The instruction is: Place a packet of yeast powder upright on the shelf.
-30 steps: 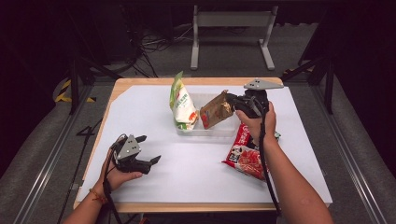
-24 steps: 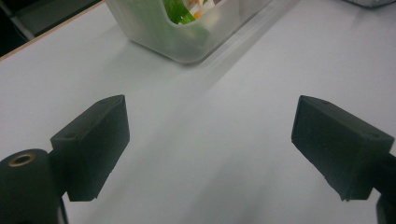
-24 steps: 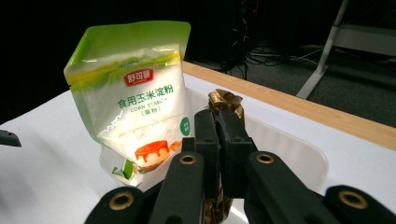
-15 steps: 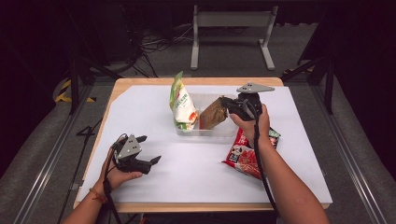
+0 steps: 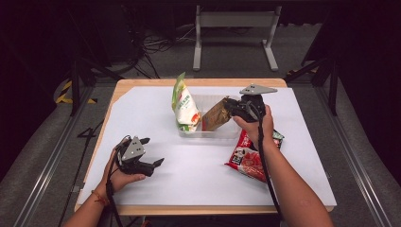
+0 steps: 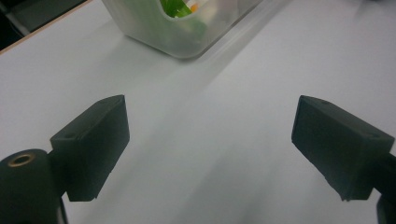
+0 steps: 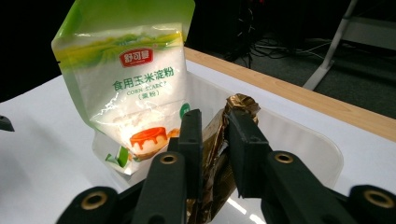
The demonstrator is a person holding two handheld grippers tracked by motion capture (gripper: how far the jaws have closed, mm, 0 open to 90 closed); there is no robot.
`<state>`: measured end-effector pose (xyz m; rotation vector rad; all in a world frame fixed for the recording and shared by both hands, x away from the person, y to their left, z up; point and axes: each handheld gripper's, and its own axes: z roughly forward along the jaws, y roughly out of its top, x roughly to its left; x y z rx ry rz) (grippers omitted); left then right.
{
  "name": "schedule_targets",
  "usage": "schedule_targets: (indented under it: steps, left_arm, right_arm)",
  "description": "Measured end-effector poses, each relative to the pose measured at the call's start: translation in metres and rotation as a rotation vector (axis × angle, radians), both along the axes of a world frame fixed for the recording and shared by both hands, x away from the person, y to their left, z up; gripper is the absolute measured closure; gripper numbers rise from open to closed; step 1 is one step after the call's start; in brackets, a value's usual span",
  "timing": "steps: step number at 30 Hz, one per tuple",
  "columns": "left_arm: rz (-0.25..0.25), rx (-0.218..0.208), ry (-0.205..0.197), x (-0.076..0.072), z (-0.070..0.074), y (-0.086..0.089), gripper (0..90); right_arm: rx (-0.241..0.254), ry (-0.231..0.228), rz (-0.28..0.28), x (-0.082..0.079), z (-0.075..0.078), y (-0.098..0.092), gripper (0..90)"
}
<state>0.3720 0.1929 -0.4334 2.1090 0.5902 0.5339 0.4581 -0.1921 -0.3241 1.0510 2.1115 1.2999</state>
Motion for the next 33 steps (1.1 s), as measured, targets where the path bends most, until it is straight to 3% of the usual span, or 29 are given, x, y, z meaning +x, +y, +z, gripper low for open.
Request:
schedule_targets:
  steps: [12,28,33]
  left_arm:
    - [-0.002,-0.001,0.001,0.0,0.0,0.0,12.0]
    - [-0.005,0.003,0.005,0.001,-0.001,-0.003,12.0]
    - [-0.008,0.004,0.004,0.0,0.0,-0.004,12.0]
  right_arm:
    - [0.001,-0.007,-0.018,-0.003,0.004,-0.009,58.6]
    - [-0.038,-0.043,0.039,-0.023,0.008,-0.032,57.8]
    - [-0.086,-0.065,0.057,-0.034,0.007,-0.037,57.9]
